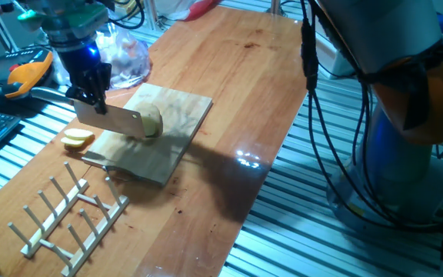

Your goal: Chop the potatoes

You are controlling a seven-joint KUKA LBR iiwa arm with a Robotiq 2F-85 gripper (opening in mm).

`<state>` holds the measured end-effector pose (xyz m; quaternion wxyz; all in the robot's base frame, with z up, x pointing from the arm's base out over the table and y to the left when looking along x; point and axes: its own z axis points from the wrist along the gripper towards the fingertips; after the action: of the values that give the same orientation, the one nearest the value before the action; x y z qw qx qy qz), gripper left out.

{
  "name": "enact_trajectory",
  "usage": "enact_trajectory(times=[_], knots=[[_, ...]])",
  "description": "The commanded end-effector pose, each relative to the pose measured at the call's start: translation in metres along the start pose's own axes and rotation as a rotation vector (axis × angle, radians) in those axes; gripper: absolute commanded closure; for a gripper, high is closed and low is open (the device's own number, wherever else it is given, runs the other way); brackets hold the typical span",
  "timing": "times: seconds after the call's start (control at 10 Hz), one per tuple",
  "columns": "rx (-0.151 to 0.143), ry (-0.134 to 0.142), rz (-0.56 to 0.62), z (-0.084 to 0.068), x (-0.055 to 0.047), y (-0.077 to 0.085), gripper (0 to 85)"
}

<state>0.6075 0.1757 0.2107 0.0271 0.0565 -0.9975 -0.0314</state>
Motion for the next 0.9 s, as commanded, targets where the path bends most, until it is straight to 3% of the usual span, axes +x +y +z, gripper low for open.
enact_trajectory(times=[0.0, 0.1, 0.2, 0.4, 0.6, 0.8], knots=[[0.002, -0.001, -0.032, -0.003, -0.007, -0.016, 85.0], [-0.002, 0.003, -0.072, -0.008, -0.014, -0.035, 85.0], [-0.024, 0.008, -0.089, -0.011, -0.022, -0.052, 85.0], [-0.041, 0.007, -0.071, -0.017, -0.025, -0.078, 85.0], [-0.070, 0.036, -0.086, -0.028, -0.027, -0.107, 85.0], [-0.048, 0.016, -0.103, -0.024, -0.025, -0.123, 85.0]])
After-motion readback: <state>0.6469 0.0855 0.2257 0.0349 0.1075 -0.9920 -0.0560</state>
